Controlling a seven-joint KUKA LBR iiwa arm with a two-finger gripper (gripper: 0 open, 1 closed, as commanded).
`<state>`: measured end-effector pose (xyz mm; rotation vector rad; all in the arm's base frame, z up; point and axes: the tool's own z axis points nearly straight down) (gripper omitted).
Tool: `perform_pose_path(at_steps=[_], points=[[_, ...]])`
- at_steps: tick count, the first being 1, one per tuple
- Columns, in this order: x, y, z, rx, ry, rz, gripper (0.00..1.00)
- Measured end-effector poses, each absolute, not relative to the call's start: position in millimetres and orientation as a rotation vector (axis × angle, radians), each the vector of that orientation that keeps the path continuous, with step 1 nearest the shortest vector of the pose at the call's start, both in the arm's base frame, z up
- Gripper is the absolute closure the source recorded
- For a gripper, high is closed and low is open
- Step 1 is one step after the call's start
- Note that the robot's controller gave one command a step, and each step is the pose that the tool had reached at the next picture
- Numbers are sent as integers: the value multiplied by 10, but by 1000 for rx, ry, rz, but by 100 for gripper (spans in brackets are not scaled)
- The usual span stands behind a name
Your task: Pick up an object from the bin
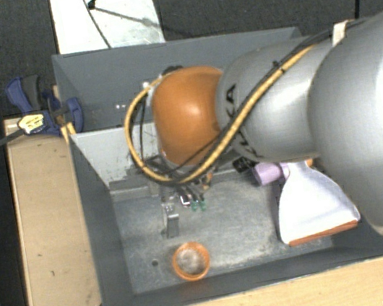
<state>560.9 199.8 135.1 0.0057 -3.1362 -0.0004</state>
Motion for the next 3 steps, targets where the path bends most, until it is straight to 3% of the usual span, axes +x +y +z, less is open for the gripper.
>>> perform_pose_path(at_steps=[1,2,3], points=[[5609,1994,1369,4,-3138,-1,0],[5602,1899,1172,134,-3149,-6,0],[5223,1711,771,372,-3131,-4,0]])
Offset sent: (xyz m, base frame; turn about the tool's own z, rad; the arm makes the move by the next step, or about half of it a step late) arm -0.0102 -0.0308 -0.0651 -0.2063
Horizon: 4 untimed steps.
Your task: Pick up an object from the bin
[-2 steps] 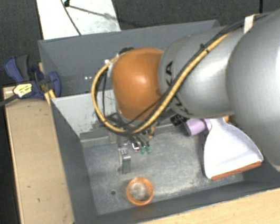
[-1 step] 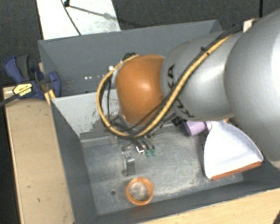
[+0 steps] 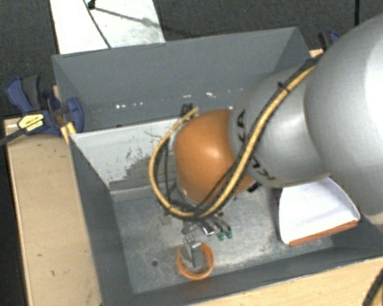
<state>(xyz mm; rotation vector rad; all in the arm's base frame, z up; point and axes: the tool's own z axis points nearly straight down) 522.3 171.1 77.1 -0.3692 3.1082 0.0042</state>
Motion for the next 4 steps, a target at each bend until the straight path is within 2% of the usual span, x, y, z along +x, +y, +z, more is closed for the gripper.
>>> perform_pose_path(at_steps=[1,2,3,4], points=[[5173,1268,705,-469,3107,1,0],[4884,982,709,-226,3131,2,100],[4884,981,709,-222,3131,2,100],[4972,689,2739,-367,3109,0,100]])
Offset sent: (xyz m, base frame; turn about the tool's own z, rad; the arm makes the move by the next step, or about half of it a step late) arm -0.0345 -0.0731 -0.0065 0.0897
